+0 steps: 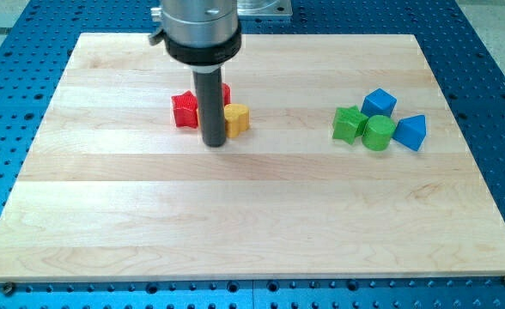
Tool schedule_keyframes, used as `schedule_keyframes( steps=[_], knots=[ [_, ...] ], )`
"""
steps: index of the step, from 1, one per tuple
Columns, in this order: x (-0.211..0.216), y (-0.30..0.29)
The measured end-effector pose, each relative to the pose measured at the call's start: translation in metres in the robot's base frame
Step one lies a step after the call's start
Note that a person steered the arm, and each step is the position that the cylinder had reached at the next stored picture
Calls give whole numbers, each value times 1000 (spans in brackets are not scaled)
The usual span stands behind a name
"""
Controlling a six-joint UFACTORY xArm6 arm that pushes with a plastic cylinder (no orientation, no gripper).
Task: Drag the heart into the red circle
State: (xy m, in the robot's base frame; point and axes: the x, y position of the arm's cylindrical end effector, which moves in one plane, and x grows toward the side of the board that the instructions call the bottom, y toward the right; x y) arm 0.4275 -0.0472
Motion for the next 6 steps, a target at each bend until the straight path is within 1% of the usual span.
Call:
schedule_keyframes(
  steps=[1, 2, 3, 4, 5, 6],
  knots=[
    [-5, 0],
    [15, 42],
    [-19, 46],
    [-21, 55],
    [-48, 55],
    [-66, 90]
  ],
)
